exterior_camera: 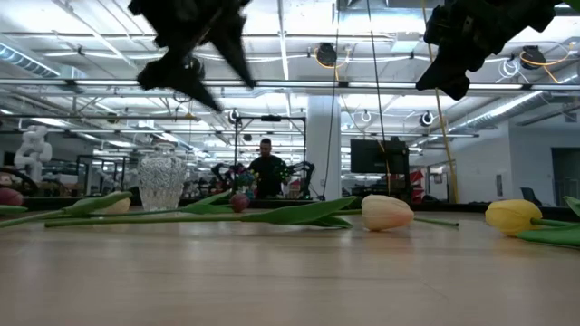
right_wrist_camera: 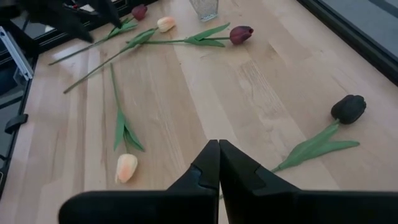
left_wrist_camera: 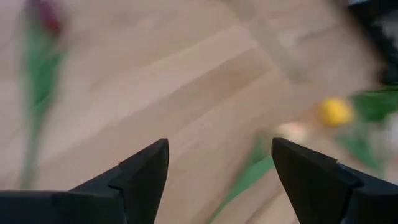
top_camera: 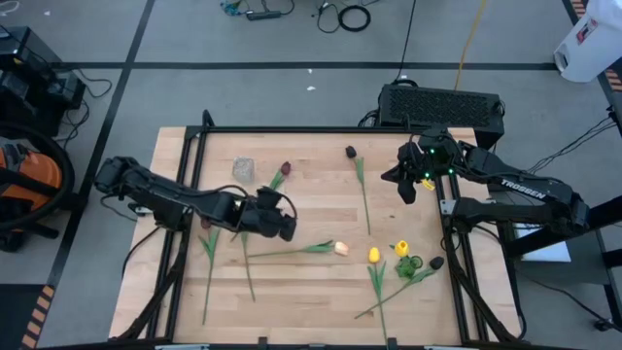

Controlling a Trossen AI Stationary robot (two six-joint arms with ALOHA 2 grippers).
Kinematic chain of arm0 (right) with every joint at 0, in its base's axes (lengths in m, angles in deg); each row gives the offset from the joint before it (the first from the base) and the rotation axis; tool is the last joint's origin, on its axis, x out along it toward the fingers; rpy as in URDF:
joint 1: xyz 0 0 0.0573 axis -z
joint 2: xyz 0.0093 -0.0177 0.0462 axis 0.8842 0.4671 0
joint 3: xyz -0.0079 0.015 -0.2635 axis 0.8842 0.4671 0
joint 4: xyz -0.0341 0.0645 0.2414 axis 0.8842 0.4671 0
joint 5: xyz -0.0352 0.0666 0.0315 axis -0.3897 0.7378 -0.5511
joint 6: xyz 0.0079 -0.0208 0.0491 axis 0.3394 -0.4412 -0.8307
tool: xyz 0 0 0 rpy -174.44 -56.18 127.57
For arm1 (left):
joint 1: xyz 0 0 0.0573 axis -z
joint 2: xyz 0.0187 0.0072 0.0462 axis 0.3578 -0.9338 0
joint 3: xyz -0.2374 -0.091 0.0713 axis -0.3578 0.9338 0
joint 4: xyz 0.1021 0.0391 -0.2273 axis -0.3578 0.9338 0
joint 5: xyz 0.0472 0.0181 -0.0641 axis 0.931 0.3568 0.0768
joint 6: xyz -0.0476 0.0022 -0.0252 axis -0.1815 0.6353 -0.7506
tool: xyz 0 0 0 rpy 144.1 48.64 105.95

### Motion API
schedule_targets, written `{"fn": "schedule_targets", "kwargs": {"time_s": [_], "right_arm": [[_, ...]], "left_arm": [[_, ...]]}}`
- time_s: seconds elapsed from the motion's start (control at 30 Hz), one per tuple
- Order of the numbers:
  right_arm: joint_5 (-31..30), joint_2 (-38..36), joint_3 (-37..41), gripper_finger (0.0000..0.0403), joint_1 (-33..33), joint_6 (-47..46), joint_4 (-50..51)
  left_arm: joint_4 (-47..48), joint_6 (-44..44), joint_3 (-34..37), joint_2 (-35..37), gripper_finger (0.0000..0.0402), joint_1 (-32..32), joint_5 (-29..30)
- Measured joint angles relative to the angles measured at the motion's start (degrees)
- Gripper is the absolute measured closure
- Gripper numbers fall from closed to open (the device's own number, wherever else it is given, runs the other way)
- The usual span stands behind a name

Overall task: Sort flowers into vase by color
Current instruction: Put the left red flower into the transparent vase

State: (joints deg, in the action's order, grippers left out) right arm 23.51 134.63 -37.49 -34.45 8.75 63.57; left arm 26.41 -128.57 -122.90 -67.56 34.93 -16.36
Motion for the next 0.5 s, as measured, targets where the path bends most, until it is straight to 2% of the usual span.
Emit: {"fn": "schedule_targets", "kwargs": {"time_s": [0.1, 0.23, 0.37, 0.5], "right_arm": [[0.0, 0.0, 0.0, 0.0403, 0.0, 0.0, 0.0], [0.0, 0.0, 0.0, 0.0403, 0.0, 0.0, 0.0], [0.0, 0.0, 0.0, 0.0403, 0.0, 0.0, 0.0], [0.0, 0.0, 0.0, 0.0403, 0.0, -0.2, 0.0]], "left_arm": [[13.4, -10.3, 0.0, 0.5, 0.0118, -0.8, -5.7], [30.0, -18.8, 0.1, 0.5, 0.0124, -0.7, -14.0], [34.3, -24.4, 3.1, 0.5, 0.0133, 0.1, -19.9], [30.9, -26.9, 7.8, 0.5, 0.0143, 1.7, -25.9]]}}
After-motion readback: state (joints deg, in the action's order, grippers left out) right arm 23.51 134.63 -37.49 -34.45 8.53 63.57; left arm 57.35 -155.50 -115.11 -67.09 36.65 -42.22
